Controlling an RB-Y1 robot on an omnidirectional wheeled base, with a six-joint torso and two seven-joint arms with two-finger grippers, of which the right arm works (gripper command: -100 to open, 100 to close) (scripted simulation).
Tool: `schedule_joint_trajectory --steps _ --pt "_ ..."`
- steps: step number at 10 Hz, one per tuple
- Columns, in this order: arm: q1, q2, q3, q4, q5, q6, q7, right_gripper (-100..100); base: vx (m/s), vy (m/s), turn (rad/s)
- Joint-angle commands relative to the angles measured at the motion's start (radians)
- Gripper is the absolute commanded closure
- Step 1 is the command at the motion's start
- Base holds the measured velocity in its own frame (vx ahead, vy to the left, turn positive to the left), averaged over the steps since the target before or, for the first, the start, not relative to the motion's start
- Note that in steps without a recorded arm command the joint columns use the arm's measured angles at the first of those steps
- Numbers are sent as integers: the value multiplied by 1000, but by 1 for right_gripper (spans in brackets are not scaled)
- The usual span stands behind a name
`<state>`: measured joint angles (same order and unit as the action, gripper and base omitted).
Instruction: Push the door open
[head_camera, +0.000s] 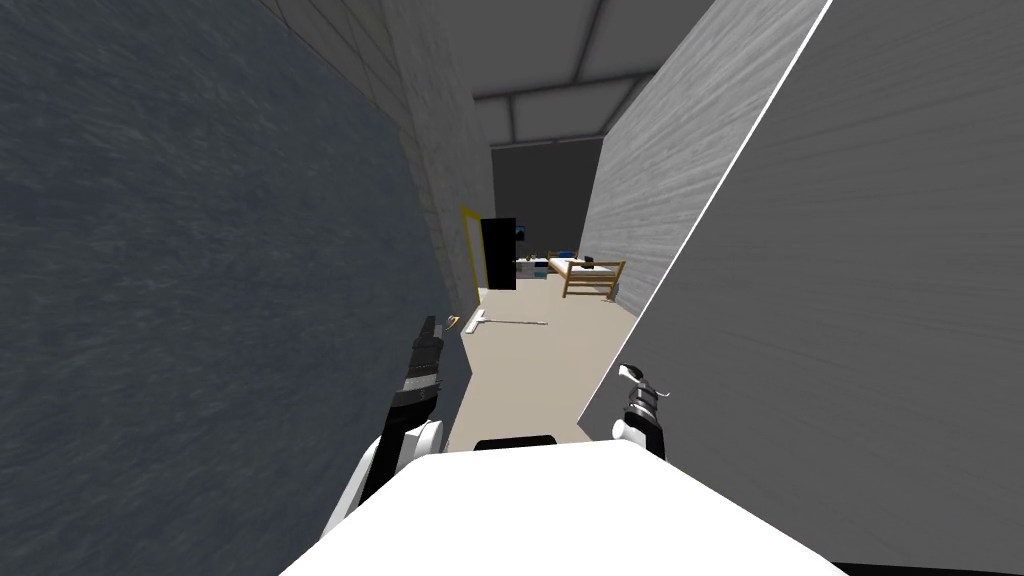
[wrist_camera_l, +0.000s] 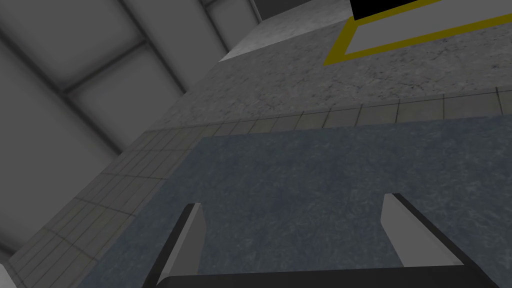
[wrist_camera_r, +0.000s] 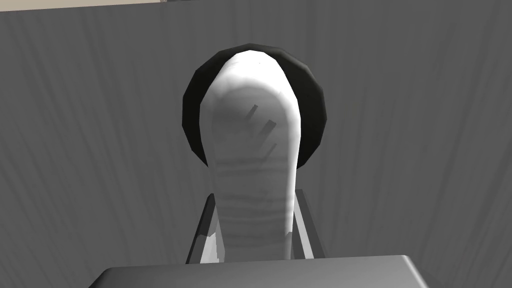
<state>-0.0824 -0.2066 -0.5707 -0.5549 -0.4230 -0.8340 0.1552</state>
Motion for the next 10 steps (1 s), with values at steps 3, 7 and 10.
schedule_joint_trajectory --steps 3,7,10 --pt "3 -5 -22 1 -15 -3 10 100 103 -32 -24" --pt "9 -10 -73 6 -51 -11 34 100 197 -88 -30" --pt "14 -14 -111 10 -77 -16 52 100 193 -111 -24"
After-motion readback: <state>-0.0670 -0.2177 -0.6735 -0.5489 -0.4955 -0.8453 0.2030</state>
